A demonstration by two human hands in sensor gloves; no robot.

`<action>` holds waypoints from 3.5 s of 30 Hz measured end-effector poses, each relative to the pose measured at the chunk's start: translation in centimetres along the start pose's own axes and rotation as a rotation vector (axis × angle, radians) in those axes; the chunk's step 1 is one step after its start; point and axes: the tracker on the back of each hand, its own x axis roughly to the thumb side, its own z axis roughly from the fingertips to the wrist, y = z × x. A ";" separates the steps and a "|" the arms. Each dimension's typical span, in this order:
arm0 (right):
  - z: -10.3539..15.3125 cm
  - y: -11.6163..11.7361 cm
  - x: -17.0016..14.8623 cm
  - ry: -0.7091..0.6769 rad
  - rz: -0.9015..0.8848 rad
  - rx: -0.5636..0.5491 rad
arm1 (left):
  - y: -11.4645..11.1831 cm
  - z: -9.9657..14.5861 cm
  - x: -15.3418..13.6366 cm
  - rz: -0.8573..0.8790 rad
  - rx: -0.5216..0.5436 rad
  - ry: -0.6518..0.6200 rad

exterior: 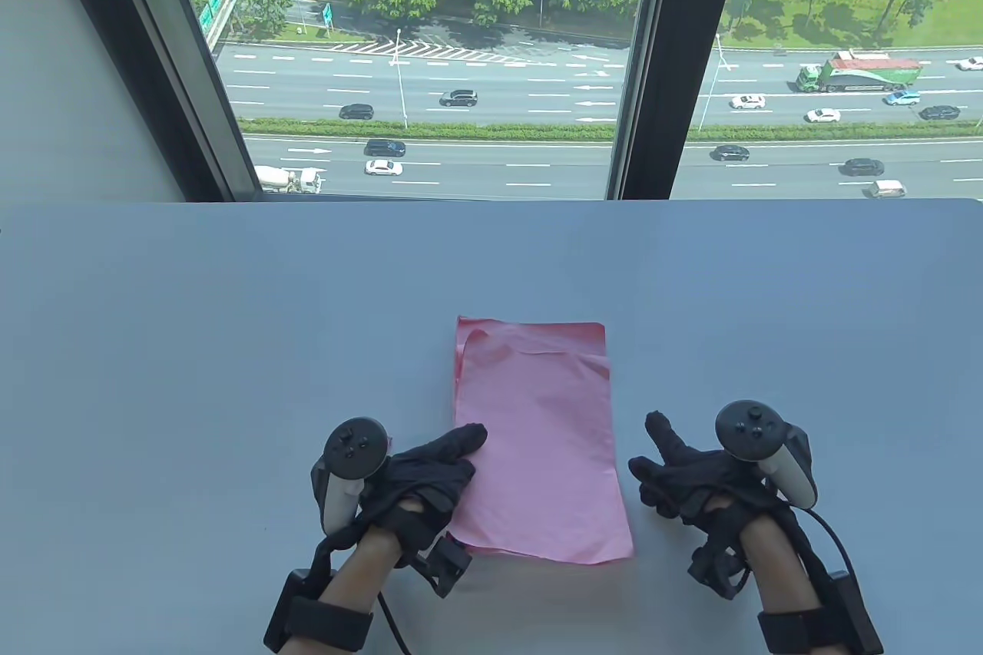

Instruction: Clip paper with binder clip (Left hand to clip)

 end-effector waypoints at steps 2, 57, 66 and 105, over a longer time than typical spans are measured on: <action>-0.1 0.3 -0.2 -0.002 -0.063 0.028 | 0.2 -0.1 -0.3 0.060 0.005 0.010; 0.5 2.0 3.5 -0.412 -0.471 -0.128 | 0.4 0.2 1.3 -0.300 0.036 -0.124; 0.8 2.1 4.1 -0.494 -0.511 -0.078 | 0.5 -0.1 0.5 -0.164 -0.015 -0.074; 3.3 1.3 6.5 -0.650 -0.106 -0.280 | -0.4 2.9 4.9 -0.268 0.134 -0.565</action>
